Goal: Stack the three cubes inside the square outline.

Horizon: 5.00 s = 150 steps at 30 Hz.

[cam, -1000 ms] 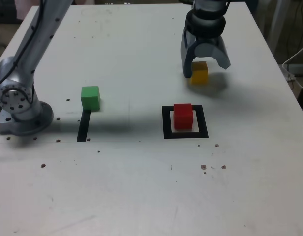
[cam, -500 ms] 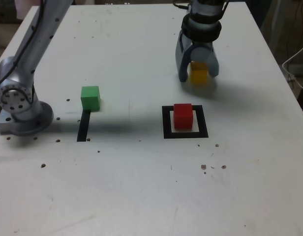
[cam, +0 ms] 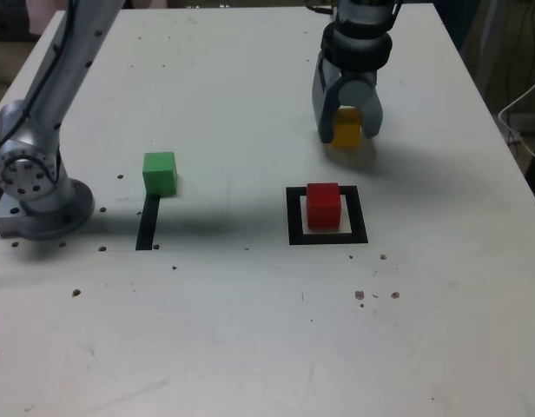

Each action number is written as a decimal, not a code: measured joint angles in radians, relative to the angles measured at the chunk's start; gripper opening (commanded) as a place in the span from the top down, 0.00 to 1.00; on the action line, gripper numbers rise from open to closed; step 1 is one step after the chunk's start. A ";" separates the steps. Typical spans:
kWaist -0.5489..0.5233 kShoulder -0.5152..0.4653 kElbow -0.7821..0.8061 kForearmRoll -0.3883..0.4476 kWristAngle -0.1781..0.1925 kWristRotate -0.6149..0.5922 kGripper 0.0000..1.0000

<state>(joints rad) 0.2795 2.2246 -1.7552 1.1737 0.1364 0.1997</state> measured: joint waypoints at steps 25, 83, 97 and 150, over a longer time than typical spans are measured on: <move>-0.131 -0.267 0.012 0.142 -0.013 0.034 0.71; -0.388 -0.250 0.212 0.035 -0.089 -0.285 0.70; -0.377 -0.242 0.230 0.023 -0.073 -0.284 0.51; -0.373 -0.412 0.315 0.085 -0.077 -0.244 0.01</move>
<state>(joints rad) -0.0937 1.8127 -1.4407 1.2589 0.0594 -0.0448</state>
